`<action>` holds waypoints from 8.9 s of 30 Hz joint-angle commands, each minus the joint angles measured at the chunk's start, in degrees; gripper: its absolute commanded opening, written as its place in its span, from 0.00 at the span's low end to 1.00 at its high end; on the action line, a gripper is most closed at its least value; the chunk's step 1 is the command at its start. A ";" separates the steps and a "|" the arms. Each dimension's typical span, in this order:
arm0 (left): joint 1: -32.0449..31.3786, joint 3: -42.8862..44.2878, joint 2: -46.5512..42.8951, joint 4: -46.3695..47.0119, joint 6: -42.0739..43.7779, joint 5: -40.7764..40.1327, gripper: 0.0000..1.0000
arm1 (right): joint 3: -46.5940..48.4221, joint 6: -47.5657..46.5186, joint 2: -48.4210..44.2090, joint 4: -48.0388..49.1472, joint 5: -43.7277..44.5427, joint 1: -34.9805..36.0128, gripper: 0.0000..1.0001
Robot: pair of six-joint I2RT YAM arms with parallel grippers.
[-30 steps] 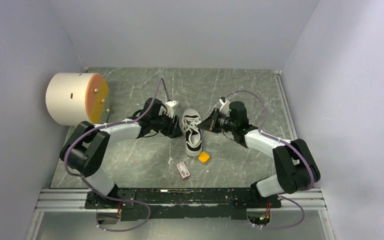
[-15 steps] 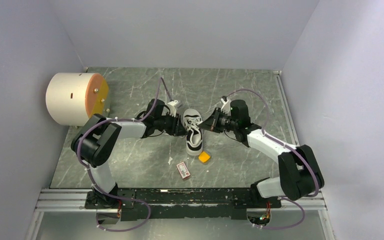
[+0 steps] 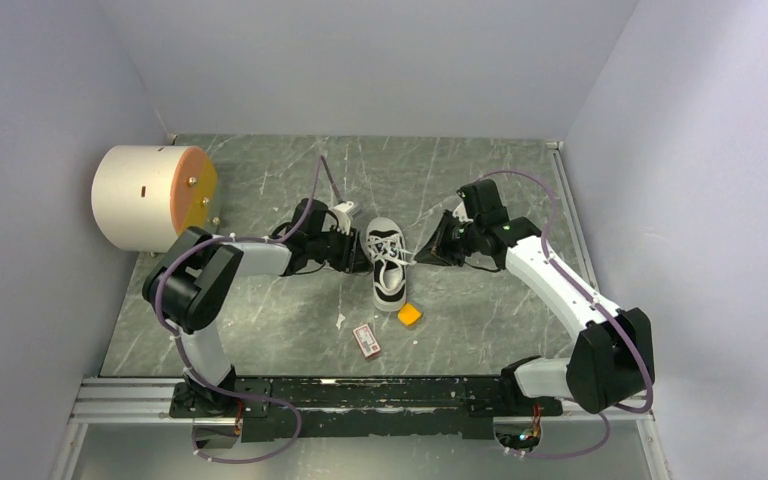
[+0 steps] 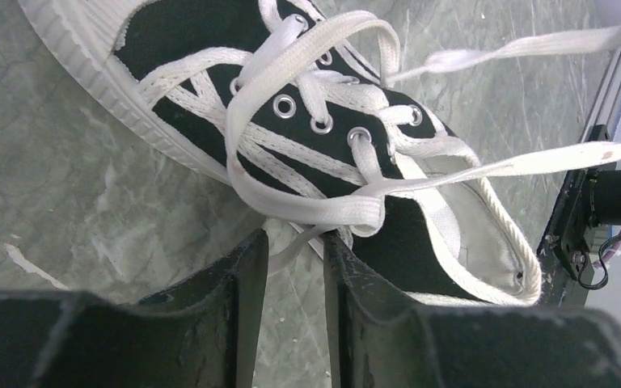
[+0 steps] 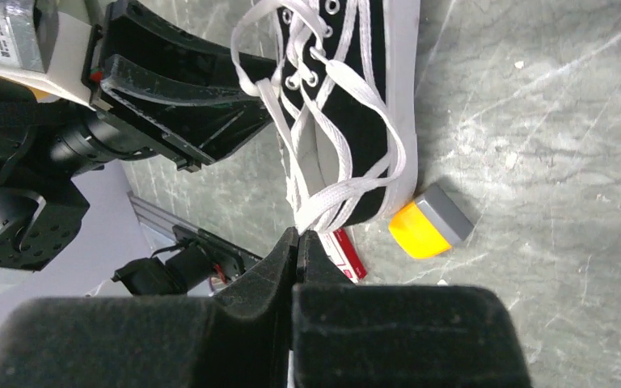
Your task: Tie the shoes
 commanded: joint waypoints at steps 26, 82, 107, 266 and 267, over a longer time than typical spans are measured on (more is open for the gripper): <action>-0.11 8.96 -18.00 -43.57 7.05 -18.11 0.05 | 11.47 -3.94 -0.57 -9.94 21.48 -0.33 0.00; 0.68 4.33 -19.37 -23.88 28.24 -13.08 0.85 | -8.79 -18.68 7.81 13.75 14.33 -14.30 0.00; -4.81 15.89 5.75 -20.50 35.86 -10.01 0.60 | -8.54 -17.04 7.29 11.79 12.24 -13.50 0.00; 4.68 5.99 2.18 1.11 14.77 3.28 0.05 | 6.39 -9.97 42.70 35.77 71.11 49.70 0.19; 4.68 5.84 1.85 1.01 14.66 3.25 0.05 | 5.38 -11.06 41.42 36.50 69.96 49.62 0.10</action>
